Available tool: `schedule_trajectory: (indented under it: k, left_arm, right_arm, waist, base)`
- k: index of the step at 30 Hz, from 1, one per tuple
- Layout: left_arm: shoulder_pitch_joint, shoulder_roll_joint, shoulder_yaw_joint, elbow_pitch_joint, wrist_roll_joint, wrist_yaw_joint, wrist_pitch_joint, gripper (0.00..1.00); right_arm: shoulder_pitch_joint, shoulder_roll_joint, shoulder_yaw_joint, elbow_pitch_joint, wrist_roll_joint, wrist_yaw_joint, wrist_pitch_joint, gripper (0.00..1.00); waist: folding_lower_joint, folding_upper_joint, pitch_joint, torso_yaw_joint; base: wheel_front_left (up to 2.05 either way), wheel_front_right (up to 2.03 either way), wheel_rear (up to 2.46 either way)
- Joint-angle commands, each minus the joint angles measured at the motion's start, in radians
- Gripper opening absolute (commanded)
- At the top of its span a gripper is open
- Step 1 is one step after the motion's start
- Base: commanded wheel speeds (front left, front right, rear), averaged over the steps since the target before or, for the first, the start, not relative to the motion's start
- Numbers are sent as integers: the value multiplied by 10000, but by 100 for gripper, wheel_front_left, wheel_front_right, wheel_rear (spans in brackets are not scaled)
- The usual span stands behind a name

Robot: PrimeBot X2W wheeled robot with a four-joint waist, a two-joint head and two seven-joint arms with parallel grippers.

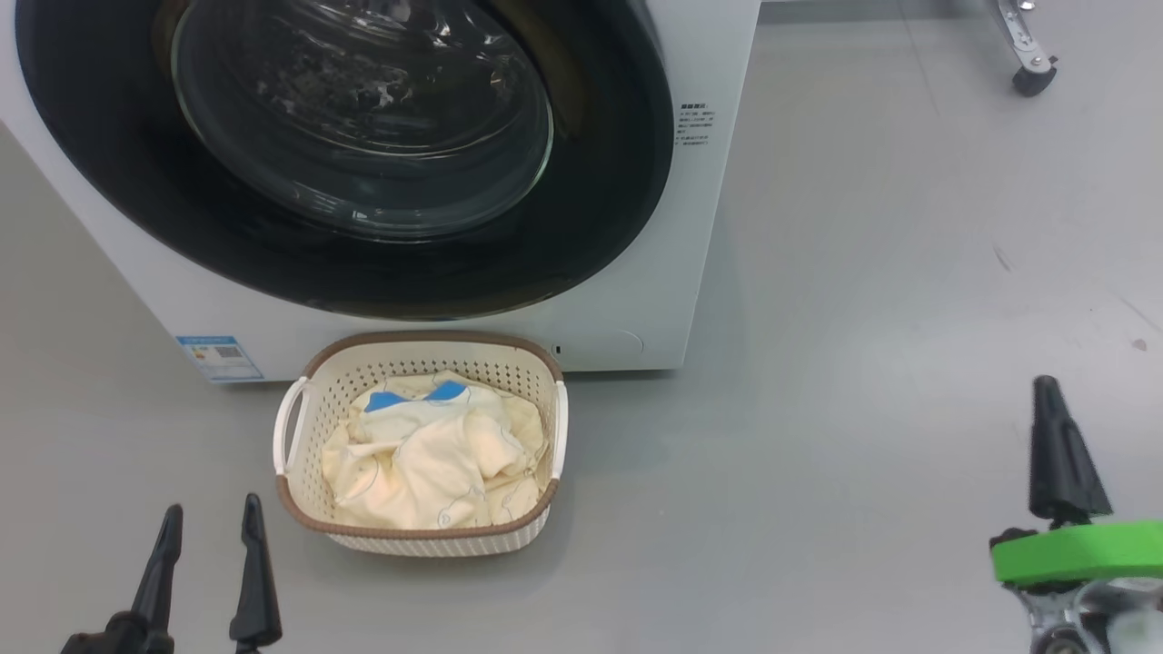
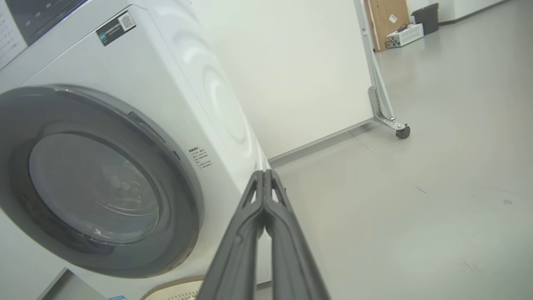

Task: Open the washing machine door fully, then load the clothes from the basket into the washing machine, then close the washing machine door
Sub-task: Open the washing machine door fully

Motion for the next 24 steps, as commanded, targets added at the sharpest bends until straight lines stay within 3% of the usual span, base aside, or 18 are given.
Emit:
schedule_trajectory:
  k: [1, 9, 10, 16, 24]
  left_arm:
    - [-163, 181, 333, -365, -56, 6, -113, 100]
    - [-89, 276, 465, -594, -81, 6, -113, 100]
    - [-89, 276, 465, -594, -81, 6, -113, 100]
    - [-284, 543, 493, -834, -76, 6, -113, 100]
    - [-426, 1070, 704, -1205, -35, 6, -113, 100]
  right_arm:
    - [-553, -108, 21, -190, 699, -30, -95, 0]
    - [-1297, -376, -96, 298, 5804, -30, -95, 0]
    - [-1297, -376, -96, 298, 5804, -30, -95, 0]
    - [-2237, -1494, 200, 287, 9604, -30, -20, 0]
    - [-3676, -1757, -359, 182, 11996, -30, 1402, 0]
  waist:
    - [0, 0, 75, -17]
    - [0, 0, 643, -181]
    - [0, 0, 643, -181]
    - [0, 0, 1390, -207]
    - [0, 0, 2542, -277]
  base:
    - [0, 0, 0]
    - [0, 0, 0]
    - [0, 0, 0]
    - [0, 0, 0]
    - [0, 0, 0]
